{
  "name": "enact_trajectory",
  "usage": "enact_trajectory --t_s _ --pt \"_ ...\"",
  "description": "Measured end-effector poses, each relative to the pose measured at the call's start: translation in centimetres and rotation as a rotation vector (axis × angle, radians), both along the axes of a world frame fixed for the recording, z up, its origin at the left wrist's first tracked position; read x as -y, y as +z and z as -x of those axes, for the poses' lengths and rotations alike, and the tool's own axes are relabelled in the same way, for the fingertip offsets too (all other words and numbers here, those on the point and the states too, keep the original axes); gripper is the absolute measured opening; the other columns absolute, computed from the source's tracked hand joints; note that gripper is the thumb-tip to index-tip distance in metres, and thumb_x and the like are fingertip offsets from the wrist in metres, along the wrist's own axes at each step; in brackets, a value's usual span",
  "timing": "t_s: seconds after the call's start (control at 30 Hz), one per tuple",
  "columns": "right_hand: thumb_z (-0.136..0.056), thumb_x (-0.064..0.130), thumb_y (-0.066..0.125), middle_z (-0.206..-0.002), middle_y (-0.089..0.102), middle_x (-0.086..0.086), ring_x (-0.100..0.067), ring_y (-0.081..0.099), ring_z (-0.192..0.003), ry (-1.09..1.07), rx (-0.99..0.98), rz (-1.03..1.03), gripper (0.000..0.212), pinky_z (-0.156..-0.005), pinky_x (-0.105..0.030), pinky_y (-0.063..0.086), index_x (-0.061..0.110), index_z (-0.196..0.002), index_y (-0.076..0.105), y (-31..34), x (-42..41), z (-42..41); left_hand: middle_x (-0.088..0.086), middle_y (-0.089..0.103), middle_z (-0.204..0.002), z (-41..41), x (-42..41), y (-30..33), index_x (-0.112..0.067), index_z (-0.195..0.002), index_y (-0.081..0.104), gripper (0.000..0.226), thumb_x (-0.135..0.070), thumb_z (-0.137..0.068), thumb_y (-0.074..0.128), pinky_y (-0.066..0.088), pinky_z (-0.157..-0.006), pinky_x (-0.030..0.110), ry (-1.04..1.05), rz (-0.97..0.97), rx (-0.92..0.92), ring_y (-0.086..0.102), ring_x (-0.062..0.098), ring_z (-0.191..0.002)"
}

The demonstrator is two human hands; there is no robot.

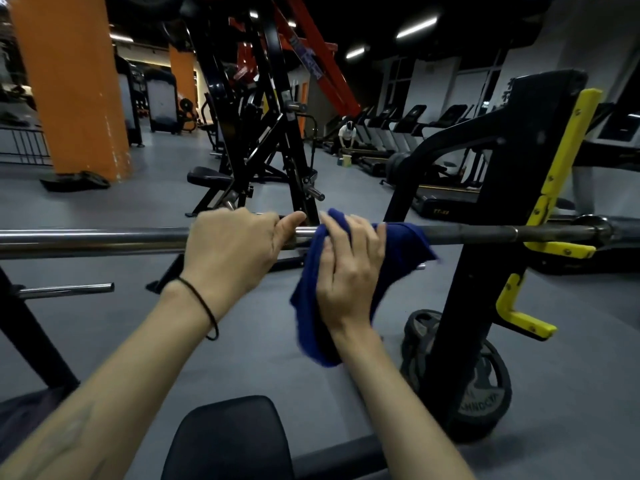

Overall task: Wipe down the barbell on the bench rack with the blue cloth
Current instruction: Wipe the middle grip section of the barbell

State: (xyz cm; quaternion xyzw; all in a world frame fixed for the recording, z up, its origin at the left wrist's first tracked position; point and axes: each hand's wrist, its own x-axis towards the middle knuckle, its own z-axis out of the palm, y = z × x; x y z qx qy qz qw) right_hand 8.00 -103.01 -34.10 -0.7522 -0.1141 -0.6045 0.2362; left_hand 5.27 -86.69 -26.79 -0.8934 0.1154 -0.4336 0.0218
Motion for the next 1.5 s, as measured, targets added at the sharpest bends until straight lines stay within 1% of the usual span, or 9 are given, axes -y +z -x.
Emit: enact_trajectory --t_s 0.13,0.27,0.4,0.6,0.83,0.93,1.07,1.3,1.5 --pt "-0.107 0.025 0.043 -0.130 0.063 -0.013 -0.031 0.054 -0.125 0.006 0.019 0.324 0.042 -0.119 -0.047 0.032 0.010 -0.143 0.061 0.9 5.7 0.1 0.004 0.056 -0.079 0.1 -0.6 -3.1 -0.014 -0.090 0.061 0.044 -0.038 -0.110 0.031 0.036 -0.067 0.040 -0.078 0.022 0.189 0.050 0.027 -0.069" --pt "-0.107 0.022 0.040 -0.132 0.063 -0.012 -0.032 0.053 -0.130 -0.117 0.013 0.030 0.040 -0.122 -0.053 0.027 0.009 -0.133 0.067 0.1 7.6 -0.8 0.005 0.057 -0.095 0.5 -0.1 -4.4 -0.012 -0.114 0.062 0.037 -0.037 -0.108 0.034 0.039 -0.085 0.044 -0.067 0.054 0.198 0.052 0.029 -0.086" --pt "-0.103 0.018 0.040 -0.128 0.063 -0.004 -0.026 0.045 -0.139 0.014 0.002 -0.380 0.036 -0.129 -0.045 0.006 0.013 -0.116 0.072 1.0 0.3 -0.7 0.005 0.059 -0.099 0.6 0.7 -4.5 -0.011 -0.118 0.062 0.040 -0.041 -0.105 0.039 0.036 -0.093 0.044 -0.076 0.155 0.191 0.052 0.029 -0.093" --pt "-0.108 0.027 0.040 -0.138 0.060 -0.011 -0.031 0.052 -0.131 -0.020 -0.013 0.356 0.043 -0.121 -0.047 0.028 0.011 -0.142 0.062 0.6 7.9 -0.2 0.006 0.060 -0.103 0.8 0.2 -4.5 -0.010 -0.122 0.061 0.041 -0.041 -0.103 0.041 0.037 -0.095 0.044 -0.122 0.138 0.176 0.054 0.030 -0.095" --pt "-0.107 0.024 0.037 -0.133 0.061 -0.012 -0.034 0.044 -0.140 -0.112 -0.022 -0.244 0.040 -0.127 -0.054 0.014 0.009 -0.127 0.069 0.3 3.1 -1.2 0.005 0.058 -0.100 1.0 0.8 -4.3 -0.011 -0.118 0.061 0.041 -0.043 -0.099 0.043 0.035 -0.095 0.044 -0.093 0.177 0.142 0.052 0.030 -0.094" --pt "-0.110 0.029 0.035 -0.137 0.061 -0.011 -0.032 0.046 -0.139 -0.038 -0.006 0.016 0.044 -0.127 -0.051 0.016 0.011 -0.136 0.065 -0.4 0.0 0.1 0.006 0.059 -0.102 1.2 0.6 -4.2 -0.011 -0.120 0.060 0.041 -0.042 -0.099 0.044 0.036 -0.095 0.045 -0.104 0.151 0.127 0.053 0.031 -0.095" --pt "-0.112 0.036 0.038 -0.135 0.062 -0.013 -0.032 0.053 -0.130 -0.099 0.031 0.317 0.045 -0.120 -0.046 0.029 0.013 -0.143 0.061 0.2 6.1 -0.6 0.005 0.059 -0.102 1.4 0.3 -4.1 -0.012 -0.121 0.060 0.041 -0.043 -0.099 0.045 0.036 -0.095 0.045 -0.109 0.135 0.118 0.053 0.030 -0.095" --pt "-0.111 0.035 0.032 -0.139 0.058 -0.013 -0.035 0.040 -0.145 -0.177 -0.049 -0.281 0.048 -0.128 -0.053 0.011 0.009 -0.129 0.066 0.5 3.2 -1.2 0.004 0.057 -0.100 1.1 0.9 -4.0 -0.014 -0.116 0.060 0.041 -0.044 -0.088 0.058 0.035 -0.094 0.044 -0.054 0.149 0.097 0.052 0.029 -0.094" --pt "-0.111 0.039 0.037 -0.141 0.060 -0.012 -0.032 0.048 -0.139 -0.058 0.019 0.232 0.046 -0.125 -0.049 0.022 0.015 -0.142 0.061 -0.4 2.4 -0.2 0.008 0.057 -0.101 1.2 0.2 -3.9 -0.010 -0.122 0.058 0.048 -0.026 -0.079 0.069 0.036 -0.095 0.046 -0.096 0.094 0.091 0.052 0.032 -0.095"
